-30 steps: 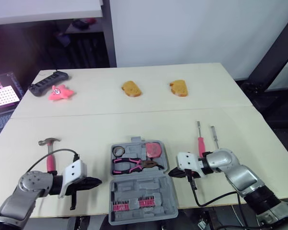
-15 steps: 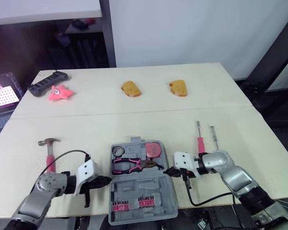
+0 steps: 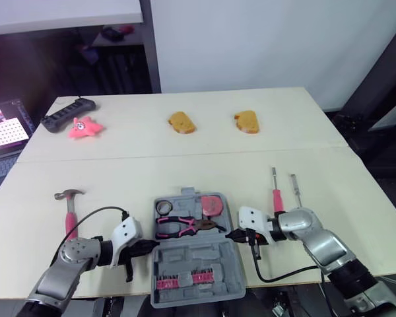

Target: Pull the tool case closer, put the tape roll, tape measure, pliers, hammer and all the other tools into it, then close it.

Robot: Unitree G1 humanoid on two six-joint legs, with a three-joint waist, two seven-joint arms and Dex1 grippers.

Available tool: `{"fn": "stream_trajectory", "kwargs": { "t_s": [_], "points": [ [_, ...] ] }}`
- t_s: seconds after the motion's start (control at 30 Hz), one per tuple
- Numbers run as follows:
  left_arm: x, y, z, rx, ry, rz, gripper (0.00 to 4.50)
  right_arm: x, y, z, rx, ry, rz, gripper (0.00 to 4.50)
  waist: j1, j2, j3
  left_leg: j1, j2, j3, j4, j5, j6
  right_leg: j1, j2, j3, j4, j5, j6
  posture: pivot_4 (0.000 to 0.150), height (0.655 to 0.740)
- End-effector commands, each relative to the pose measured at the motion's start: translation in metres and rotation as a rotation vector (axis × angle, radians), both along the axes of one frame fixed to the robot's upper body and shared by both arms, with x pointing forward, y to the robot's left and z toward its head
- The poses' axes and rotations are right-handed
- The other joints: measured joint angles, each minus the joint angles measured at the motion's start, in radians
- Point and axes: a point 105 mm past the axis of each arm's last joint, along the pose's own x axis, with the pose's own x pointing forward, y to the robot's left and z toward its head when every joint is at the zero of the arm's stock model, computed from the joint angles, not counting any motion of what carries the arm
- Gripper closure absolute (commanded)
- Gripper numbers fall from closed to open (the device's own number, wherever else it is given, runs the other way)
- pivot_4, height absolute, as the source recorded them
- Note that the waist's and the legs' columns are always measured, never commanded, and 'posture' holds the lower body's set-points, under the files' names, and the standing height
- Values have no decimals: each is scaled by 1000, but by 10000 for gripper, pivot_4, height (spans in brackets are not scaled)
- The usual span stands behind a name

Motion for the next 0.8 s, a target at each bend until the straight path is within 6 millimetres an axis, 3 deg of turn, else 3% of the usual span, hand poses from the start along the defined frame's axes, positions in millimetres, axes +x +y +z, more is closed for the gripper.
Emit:
{"fn": "stream_trajectory", "kwargs": {
  "t_s": [0.03, 0.37, 0.8],
  "points": [
    [14, -21, 21, -50, -92, -22, 44524, 7, 15, 12, 53, -42, 8, 45000, 0, 0, 0, 0, 0, 0, 0, 0, 0, 0, 0, 0, 0, 0, 0, 1500, 7400],
    [43, -19, 28, -13, -164, 64, 44524, 29, 12, 14, 43, -60, -62, 45000, -4, 0, 0, 0, 0, 0, 0, 0, 0, 0, 0, 0, 0, 0, 0, 1500, 7400],
    [34, -10, 20, 29, -145, 107, 44524, 28, 24, 6, 69, -32, -64, 45000, -8, -1, 0, 0, 0, 0, 0, 0, 0, 0, 0, 0, 0, 0, 0, 1500, 7400]
  ]
}}
